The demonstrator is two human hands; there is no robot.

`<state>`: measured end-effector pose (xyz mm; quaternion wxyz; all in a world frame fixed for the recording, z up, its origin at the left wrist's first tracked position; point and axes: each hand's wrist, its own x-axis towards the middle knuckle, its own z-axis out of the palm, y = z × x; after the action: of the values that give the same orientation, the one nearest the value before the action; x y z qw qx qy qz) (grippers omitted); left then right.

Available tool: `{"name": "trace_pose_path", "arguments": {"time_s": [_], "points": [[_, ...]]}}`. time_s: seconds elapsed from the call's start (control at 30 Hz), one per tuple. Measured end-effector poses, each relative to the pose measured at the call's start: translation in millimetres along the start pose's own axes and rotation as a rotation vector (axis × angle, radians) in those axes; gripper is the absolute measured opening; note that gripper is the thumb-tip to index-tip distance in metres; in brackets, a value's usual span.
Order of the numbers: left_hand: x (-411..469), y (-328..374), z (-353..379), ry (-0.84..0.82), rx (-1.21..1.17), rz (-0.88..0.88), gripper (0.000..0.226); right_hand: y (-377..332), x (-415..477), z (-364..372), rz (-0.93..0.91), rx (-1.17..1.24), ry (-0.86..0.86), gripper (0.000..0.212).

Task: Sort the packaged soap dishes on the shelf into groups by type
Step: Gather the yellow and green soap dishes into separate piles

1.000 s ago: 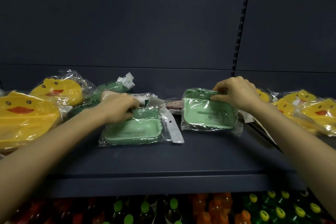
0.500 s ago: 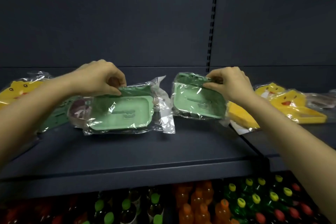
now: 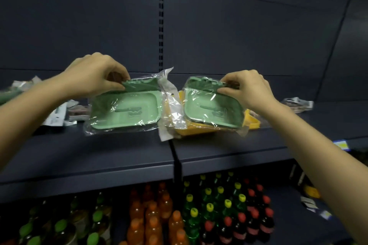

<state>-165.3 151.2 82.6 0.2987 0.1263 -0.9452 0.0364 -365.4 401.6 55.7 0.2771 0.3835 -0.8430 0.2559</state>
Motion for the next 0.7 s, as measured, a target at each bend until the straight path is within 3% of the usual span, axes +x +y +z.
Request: {"name": "trace_pose_path", "arguments": {"time_s": [0.7], "points": [[143.7,265.9,110.1,-0.007,-0.121,0.261,0.027,299.2,-48.2,-95.5,0.261,-0.196,0.015,0.026]]}}
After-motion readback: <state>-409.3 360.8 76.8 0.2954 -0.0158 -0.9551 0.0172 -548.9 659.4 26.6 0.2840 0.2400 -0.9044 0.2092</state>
